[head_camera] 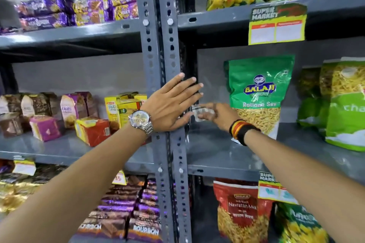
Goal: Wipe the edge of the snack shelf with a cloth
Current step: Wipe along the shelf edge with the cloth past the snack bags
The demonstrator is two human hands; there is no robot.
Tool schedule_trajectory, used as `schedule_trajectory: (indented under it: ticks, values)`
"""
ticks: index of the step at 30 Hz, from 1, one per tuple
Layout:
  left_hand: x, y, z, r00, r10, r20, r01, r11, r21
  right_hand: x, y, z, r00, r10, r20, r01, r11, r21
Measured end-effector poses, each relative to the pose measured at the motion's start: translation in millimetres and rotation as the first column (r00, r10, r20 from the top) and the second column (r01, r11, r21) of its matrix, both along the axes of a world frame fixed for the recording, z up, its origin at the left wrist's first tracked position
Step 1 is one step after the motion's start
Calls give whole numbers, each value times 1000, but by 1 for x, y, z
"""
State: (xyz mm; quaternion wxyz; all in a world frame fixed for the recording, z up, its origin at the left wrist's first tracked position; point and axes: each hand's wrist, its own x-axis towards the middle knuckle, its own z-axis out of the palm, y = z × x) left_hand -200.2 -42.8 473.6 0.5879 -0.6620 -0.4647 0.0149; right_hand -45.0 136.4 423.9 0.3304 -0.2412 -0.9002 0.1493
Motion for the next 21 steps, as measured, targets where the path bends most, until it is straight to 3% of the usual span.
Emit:
schedule_trajectory:
  ticks: [7, 15, 18, 21]
  values:
    - [-1, 2, -3, 1000, 12, 1, -12, 1000, 16, -66, 59, -9, 987, -121, 103, 122, 992, -8]
    - [-2, 5, -4, 1000, 26, 2, -26, 999, 34, -105, 147, -54, 899, -287, 331, 330, 940, -82]
    - [-2, 5, -3, 999, 33, -7, -33, 999, 40, -117, 142, -56, 883, -254, 394, 316, 944, -99]
    - [-1, 4, -3, 999, 42, 3, -42, 999, 31, -114, 114, -47, 893, -98, 440, 169, 978, -125]
